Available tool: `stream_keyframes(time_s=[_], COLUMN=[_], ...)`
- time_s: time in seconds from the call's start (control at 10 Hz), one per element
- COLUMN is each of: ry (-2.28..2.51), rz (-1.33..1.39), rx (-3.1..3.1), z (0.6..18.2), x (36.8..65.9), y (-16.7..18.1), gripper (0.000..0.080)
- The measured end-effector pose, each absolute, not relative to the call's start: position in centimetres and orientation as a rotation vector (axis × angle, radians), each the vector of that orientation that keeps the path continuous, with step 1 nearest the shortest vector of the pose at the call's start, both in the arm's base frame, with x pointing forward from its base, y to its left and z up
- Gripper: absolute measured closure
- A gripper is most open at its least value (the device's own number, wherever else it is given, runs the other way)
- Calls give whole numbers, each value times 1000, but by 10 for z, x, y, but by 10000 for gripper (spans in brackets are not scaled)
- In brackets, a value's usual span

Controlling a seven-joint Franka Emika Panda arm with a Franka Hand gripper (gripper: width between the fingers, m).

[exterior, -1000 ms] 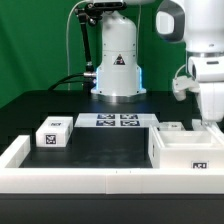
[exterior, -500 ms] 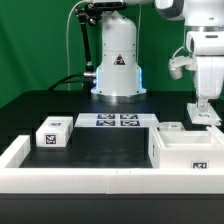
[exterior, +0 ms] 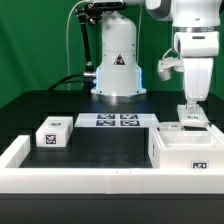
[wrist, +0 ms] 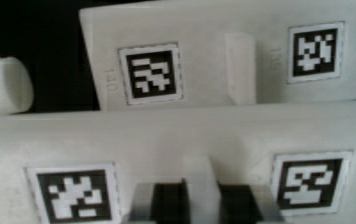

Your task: Assemble cabinet

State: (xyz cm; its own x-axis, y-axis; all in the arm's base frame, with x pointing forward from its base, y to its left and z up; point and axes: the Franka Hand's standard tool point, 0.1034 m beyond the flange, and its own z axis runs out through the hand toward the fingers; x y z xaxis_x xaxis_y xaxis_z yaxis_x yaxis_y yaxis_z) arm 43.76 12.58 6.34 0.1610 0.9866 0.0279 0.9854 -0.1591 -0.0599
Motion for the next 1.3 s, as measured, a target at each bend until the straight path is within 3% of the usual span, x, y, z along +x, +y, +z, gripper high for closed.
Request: stream_keyframes(time_s=[1.3], ry=[-1967], rz=[38], rx=[-2358], z=[63], x=[455], y=[121], gripper=[731])
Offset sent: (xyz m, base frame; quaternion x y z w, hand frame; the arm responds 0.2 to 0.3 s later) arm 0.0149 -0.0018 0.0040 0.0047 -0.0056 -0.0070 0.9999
